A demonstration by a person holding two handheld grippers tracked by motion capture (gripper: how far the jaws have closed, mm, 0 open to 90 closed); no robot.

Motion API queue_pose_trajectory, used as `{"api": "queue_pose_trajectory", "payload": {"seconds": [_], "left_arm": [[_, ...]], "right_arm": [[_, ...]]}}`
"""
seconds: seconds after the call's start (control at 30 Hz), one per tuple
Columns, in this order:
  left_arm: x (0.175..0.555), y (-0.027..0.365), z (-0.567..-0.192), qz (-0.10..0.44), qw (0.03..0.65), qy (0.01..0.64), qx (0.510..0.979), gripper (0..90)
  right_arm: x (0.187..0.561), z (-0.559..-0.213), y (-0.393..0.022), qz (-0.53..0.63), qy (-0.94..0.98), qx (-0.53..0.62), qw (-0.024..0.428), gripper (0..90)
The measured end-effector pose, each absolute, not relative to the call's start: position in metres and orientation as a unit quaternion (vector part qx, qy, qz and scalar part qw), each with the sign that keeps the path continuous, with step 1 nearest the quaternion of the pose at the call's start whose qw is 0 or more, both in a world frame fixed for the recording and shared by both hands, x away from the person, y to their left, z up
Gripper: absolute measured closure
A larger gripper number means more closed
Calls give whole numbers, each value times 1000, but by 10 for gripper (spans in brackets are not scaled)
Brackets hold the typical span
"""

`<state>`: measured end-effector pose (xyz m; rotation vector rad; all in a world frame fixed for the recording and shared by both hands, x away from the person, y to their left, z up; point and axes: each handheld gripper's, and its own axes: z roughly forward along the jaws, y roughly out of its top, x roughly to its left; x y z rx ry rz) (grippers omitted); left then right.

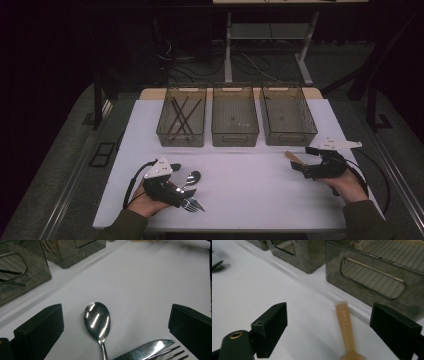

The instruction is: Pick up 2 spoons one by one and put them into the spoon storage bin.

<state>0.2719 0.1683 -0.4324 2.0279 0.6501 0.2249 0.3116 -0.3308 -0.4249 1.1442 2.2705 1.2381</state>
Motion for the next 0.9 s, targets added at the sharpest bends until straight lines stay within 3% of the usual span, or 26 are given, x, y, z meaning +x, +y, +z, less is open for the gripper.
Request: {"api": "queue_pose_trajectory", "payload": {"seconds": [0.17, 0.23, 0.6, 0.9], "left_arm": [[273, 168, -432, 92, 478, 267, 832, 0], [273, 168, -433, 93, 479, 265, 831, 0], [273, 167, -433, 91, 479, 265, 832, 0], [273, 167, -433, 92, 477, 267, 833, 0]], "right_arm": [[319, -422, -338, 420, 799, 402, 153, 164], [323, -423, -341, 415, 801, 408, 141, 233], [337, -433, -353, 396, 812, 413, 114, 430], [349, -435, -345, 381, 827, 402, 99, 544]]}}
